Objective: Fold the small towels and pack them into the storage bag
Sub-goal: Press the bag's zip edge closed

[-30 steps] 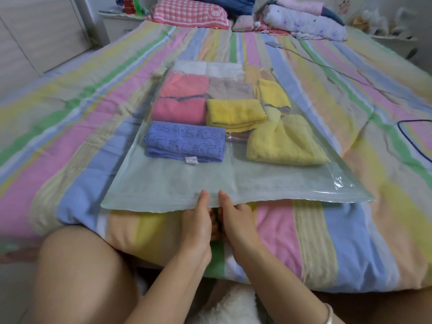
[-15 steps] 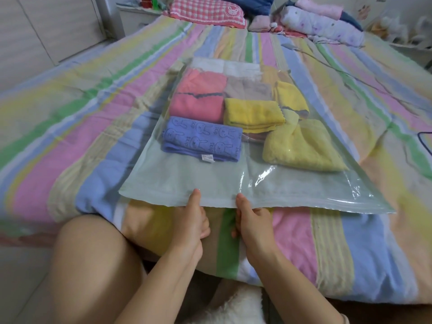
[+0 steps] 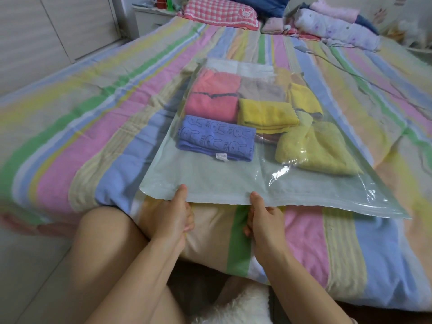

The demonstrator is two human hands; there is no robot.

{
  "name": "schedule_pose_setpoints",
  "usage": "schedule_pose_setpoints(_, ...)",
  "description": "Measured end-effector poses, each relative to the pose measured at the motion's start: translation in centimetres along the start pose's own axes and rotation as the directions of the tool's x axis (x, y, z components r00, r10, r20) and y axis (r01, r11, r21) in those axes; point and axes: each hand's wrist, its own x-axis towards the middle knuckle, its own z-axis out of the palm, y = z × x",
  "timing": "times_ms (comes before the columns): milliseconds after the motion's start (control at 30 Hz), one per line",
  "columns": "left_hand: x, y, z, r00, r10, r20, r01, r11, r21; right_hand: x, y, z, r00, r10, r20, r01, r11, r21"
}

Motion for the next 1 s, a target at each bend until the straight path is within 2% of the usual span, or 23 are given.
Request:
schedule_pose_setpoints(100,0.1,0.0,-0.1,1.000,-0.007,0.014,0.007,1.000,0.030,-0.9,-0.4,1.7,0.998,0.062,0.011,-0.063,0.996,0.057)
schedule_pose_setpoints(233,0.6,-0.3,-0.2,0.998,0.031,-0.056,-0.020,0.984,0.179,-1.5,0.1,6.2,0.982,0.049,0.181,-0.031,0.995,-0.099)
schedule_pose_setpoints(400,0.5,0.4,-0.6,0.999,0.019,-0.047,-0.011,0.989,0.149,-2.1,0.8,9.3,0.983,0.052,0.177,-0.019,0.982,-0.187)
schedule_pose_setpoints(667,0.9,1.4,-2.0,1.000,0.009,-0.024,-0.008,0.999,0.046,-1.6,1.7,8.4,0.990,-0.005,0.143,0.025,0.990,-0.139)
schedule_pose_setpoints(833,1.5,2.0,-3.6,1.000,0.025,0.000,-0.025,0.998,0.054,-1.8,1.7,8.3,0.973,0.049,0.227,-0.043,0.999,-0.028)
schedule_pose_setpoints(1000,1.5,2.3,-4.0,1.000,0.017,-0.005,-0.017,0.998,0.059,-1.9,1.6,8.3,0.968,0.036,0.248,-0.038,0.999,0.003)
